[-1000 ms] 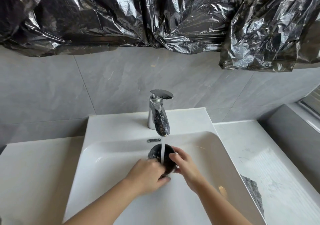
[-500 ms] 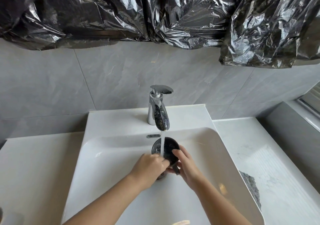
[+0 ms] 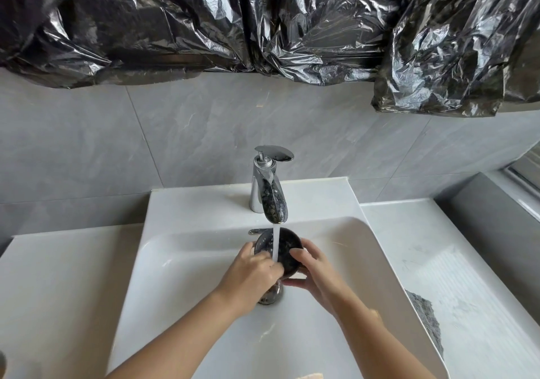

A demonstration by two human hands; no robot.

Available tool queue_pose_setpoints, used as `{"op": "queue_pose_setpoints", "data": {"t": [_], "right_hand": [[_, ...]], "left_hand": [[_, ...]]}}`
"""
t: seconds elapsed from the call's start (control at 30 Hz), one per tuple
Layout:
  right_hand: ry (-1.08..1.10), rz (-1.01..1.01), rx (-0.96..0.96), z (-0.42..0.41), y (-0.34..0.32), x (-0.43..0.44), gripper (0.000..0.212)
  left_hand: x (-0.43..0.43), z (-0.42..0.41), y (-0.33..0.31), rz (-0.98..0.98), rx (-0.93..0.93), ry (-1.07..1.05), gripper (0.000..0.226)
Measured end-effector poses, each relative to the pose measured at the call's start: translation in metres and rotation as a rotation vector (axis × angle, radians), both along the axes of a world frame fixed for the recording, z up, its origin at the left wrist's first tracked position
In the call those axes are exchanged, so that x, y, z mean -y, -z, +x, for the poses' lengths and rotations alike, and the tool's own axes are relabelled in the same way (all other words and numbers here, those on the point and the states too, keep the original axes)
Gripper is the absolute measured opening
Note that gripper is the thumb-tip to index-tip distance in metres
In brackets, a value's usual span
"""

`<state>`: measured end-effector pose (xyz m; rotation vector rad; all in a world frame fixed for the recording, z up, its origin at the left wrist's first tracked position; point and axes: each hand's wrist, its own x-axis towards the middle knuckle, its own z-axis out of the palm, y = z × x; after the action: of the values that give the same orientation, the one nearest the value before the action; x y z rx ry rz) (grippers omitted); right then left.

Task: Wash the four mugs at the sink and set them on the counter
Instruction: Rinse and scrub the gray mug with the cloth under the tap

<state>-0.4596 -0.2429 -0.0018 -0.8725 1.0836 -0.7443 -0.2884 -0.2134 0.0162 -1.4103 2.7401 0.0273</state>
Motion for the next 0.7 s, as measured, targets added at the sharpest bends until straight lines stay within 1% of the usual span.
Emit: {"op": "queue_pose_setpoints", "data": {"t": [0.07, 0.1, 0.13, 0.17, 0.23, 0.27, 0.3, 0.37, 0.43, 0.5, 0.57, 0.63, 0.67, 0.7], "right_hand": [[-0.009, -0.01, -0.027, 0.0, -0.003, 0.001, 0.039], [-0.034, -0.02, -0.07, 0.001, -0.006, 0.002, 0.038], [-0.069, -0.031, -0.117, 0.001, -0.011, 0.004, 0.038], [-0.107, -0.043, -0.161, 0.002, -0.014, 0.006, 0.038], [-0.178, -0.053, -0.238, 0.004, -0.021, 0.009, 0.037], [-0.202, -0.059, -0.271, 0.006, -0.023, 0.01, 0.036], [-0.208, -0.069, -0.291, 0.007, -0.024, 0.01, 0.036], [-0.144, -0.076, -0.243, 0.01, -0.021, 0.009, 0.04], [0.017, -0.055, -0.112, 0.012, -0.014, 0.004, 0.046], [0.155, -0.024, 0.013, 0.014, -0.007, -0.003, 0.047], [0.2, 0.02, 0.126, 0.018, 0.0, -0.011, 0.045], [0.187, 0.051, 0.122, 0.022, 0.001, -0.015, 0.033], [0.175, 0.054, 0.08, 0.021, 0.0, -0.014, 0.032], [0.147, 0.047, 0.037, 0.02, -0.003, -0.013, 0.037]], "left_hand": [[0.001, 0.002, -0.002, 0.001, 0.021, -0.016, 0.033], [0.0, 0.006, -0.002, -0.07, 0.037, 0.023, 0.028], [0.001, 0.01, -0.007, -0.083, 0.066, 0.037, 0.022], [0.004, 0.015, -0.012, -0.06, 0.141, 0.032, 0.018], [0.009, 0.024, -0.011, -0.071, 0.384, 0.061, 0.02], [0.009, 0.025, -0.01, -0.086, 0.462, 0.062, 0.021], [0.01, 0.026, -0.007, -0.11, 0.492, 0.066, 0.021], [0.011, 0.023, -0.005, -0.141, 0.47, 0.096, 0.02], [0.008, 0.019, -0.008, -0.193, 0.409, 0.136, 0.019], [0.001, 0.015, -0.011, -0.264, 0.291, 0.168, 0.02], [-0.003, 0.01, -0.009, -0.343, 0.137, 0.142, 0.021], [-0.006, 0.007, 0.0, -0.374, 0.02, 0.109, 0.021], [-0.005, 0.006, 0.001, -0.36, -0.012, 0.101, 0.021], [-0.002, 0.008, 0.005, -0.345, -0.012, 0.101, 0.021]]}}
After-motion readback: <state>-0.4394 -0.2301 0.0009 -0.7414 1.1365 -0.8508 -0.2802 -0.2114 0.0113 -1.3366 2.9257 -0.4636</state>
